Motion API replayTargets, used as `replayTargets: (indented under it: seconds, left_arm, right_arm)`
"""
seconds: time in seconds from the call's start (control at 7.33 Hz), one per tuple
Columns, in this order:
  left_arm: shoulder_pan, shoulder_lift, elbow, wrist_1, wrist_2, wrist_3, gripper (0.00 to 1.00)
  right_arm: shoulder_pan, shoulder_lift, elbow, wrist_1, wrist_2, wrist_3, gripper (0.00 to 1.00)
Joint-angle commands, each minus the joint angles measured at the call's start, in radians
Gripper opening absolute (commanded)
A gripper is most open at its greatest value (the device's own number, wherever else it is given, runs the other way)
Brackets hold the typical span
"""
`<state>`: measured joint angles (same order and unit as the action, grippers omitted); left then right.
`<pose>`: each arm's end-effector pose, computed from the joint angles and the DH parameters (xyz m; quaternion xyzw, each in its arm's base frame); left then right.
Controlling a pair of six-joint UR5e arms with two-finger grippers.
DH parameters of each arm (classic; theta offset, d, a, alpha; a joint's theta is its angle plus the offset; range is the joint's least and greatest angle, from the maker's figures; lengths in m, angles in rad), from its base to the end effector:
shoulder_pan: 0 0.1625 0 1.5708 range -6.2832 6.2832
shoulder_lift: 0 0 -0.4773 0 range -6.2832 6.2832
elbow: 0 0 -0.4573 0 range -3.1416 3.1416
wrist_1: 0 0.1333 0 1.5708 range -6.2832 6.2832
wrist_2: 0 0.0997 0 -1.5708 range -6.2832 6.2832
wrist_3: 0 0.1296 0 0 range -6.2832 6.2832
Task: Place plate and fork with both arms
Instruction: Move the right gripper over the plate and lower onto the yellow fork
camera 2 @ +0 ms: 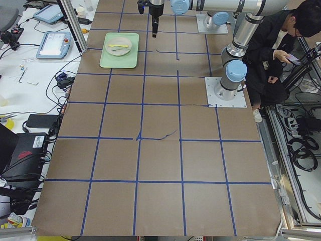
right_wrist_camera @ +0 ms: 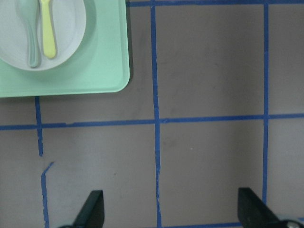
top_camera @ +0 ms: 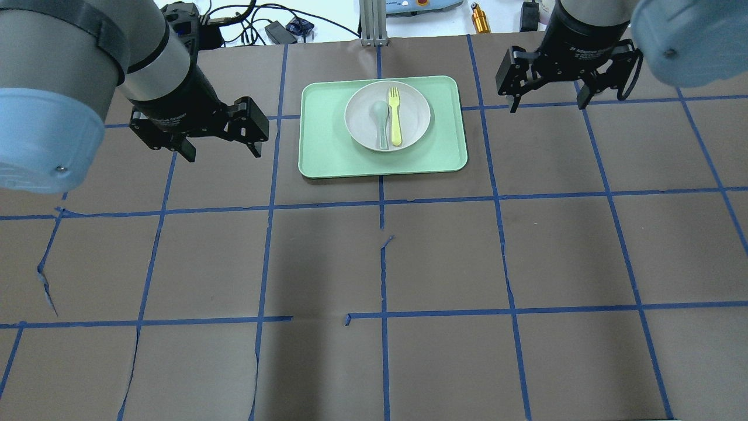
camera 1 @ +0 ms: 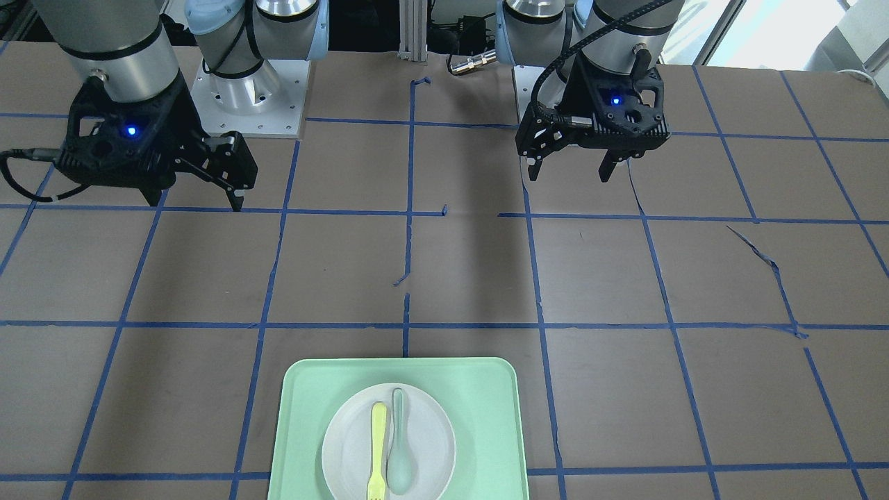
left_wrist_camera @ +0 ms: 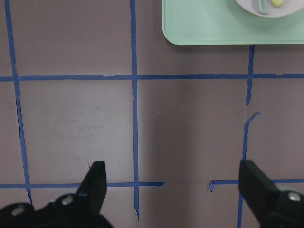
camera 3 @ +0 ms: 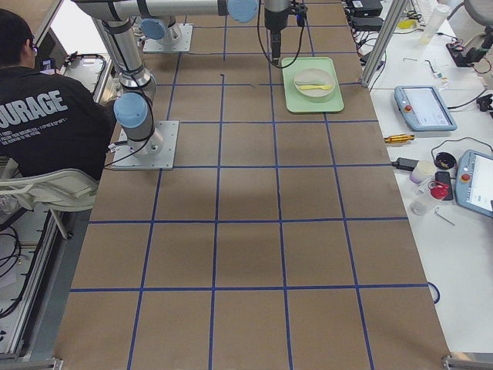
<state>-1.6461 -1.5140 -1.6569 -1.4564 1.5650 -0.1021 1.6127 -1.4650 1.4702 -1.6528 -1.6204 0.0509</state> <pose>-0.1743 -0.5287 0.5050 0.0133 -0.9990 0.0421 0.0066 0.1526 -0.6112 0.5133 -0.0054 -0.9989 0.0395 0.0230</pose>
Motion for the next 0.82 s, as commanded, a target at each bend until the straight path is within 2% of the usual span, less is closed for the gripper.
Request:
replayTargets:
  seconds: [0.0,0.14,0.27,0.55,0.68]
  left_arm:
    - [0.000,-0.003,-0.003,0.001,0.001,-0.002,1.00]
    - [-0.001,-0.017,-0.003,0.001,0.001,-0.002,1.00]
    - [-0.001,-0.015,-0.003,0.002,0.000,-0.004,1.00]
    - [-0.001,-0.017,-0.011,0.002,0.000,-0.005,1.00]
    - [-0.001,-0.018,-0.012,0.004,0.000,-0.005,1.00]
  right_arm:
    - [0.071,0.250,-0.223,-0.013,-0.018,0.012,1.00]
    - [0.113,0.390,-0.328,-0.015,-0.019,0.042,1.00]
    - [0.152,0.525,-0.377,-0.078,-0.019,0.093,1.00]
    - [0.188,0.667,-0.418,-0.180,-0.007,0.112,0.98]
    - [0.191,0.702,-0.427,-0.197,0.022,0.131,0.95]
